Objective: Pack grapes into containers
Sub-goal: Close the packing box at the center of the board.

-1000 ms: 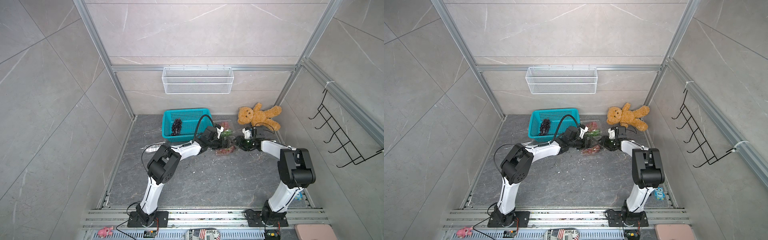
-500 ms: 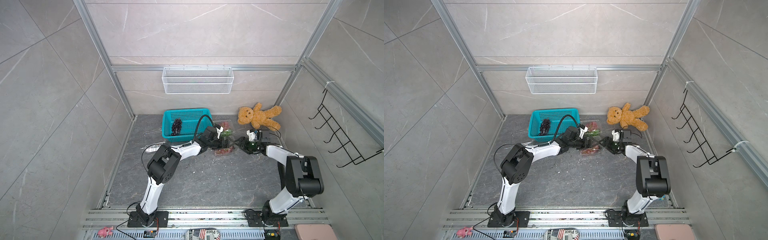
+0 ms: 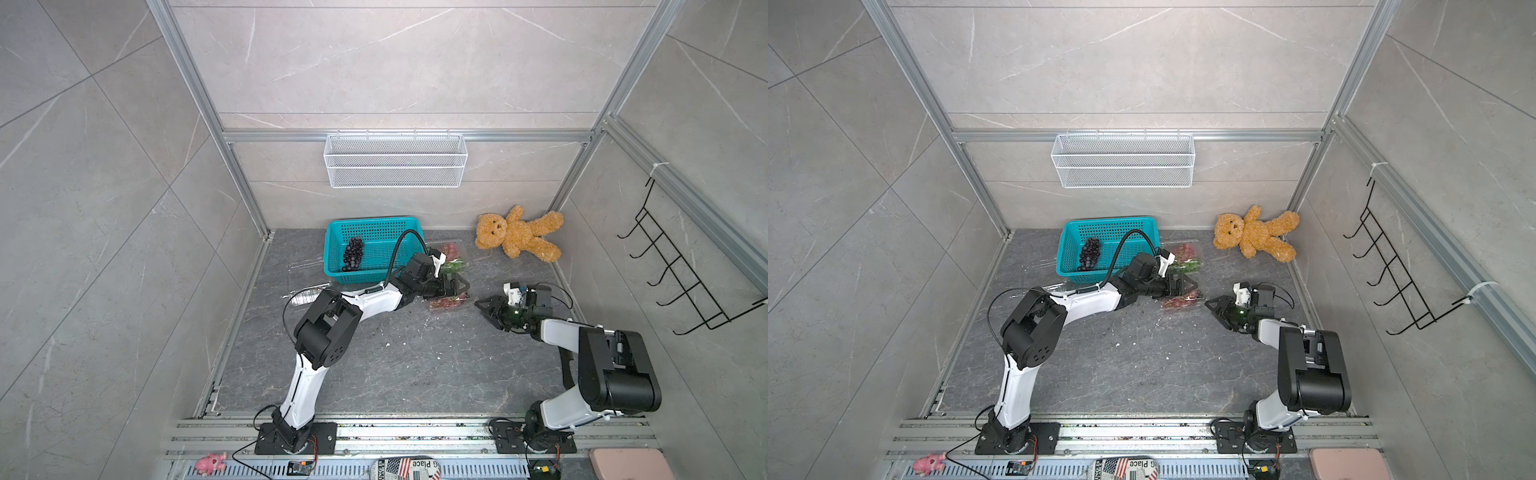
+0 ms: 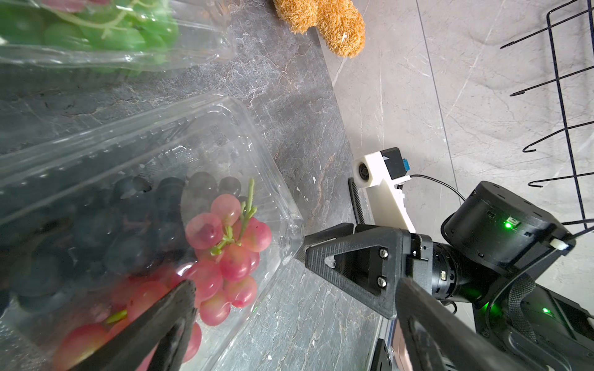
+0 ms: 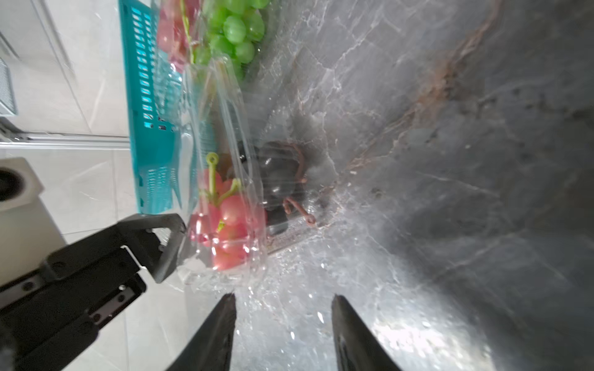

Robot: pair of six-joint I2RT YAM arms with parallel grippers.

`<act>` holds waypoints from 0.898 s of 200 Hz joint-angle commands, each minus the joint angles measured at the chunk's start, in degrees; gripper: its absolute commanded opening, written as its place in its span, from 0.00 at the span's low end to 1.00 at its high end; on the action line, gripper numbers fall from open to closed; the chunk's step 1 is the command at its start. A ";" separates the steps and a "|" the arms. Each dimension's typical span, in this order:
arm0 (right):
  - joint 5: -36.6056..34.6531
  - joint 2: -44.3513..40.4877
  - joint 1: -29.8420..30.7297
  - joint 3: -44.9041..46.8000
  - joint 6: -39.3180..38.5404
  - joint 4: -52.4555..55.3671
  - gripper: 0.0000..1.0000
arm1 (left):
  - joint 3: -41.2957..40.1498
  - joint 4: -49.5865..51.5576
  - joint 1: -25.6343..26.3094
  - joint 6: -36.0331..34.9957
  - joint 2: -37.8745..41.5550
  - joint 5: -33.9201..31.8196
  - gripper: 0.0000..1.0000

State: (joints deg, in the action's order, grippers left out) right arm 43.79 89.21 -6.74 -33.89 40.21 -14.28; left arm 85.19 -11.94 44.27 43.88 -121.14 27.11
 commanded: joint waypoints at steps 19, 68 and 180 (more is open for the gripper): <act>2.21 2.57 -0.80 0.66 4.16 -7.98 0.44 | -1.33 2.75 0.21 -1.05 2.39 -0.77 0.99; 2.31 5.64 -0.96 -0.17 5.84 -10.65 0.34 | -1.30 3.13 0.23 -1.41 2.55 -0.94 0.99; 2.77 8.34 -0.98 -0.66 7.95 -13.57 0.26 | -1.52 3.04 0.11 -1.43 2.21 -1.01 0.99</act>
State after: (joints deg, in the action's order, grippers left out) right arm 46.50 96.18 -7.64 -33.93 47.20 -26.94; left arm 84.66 -11.70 44.27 43.29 -120.68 26.87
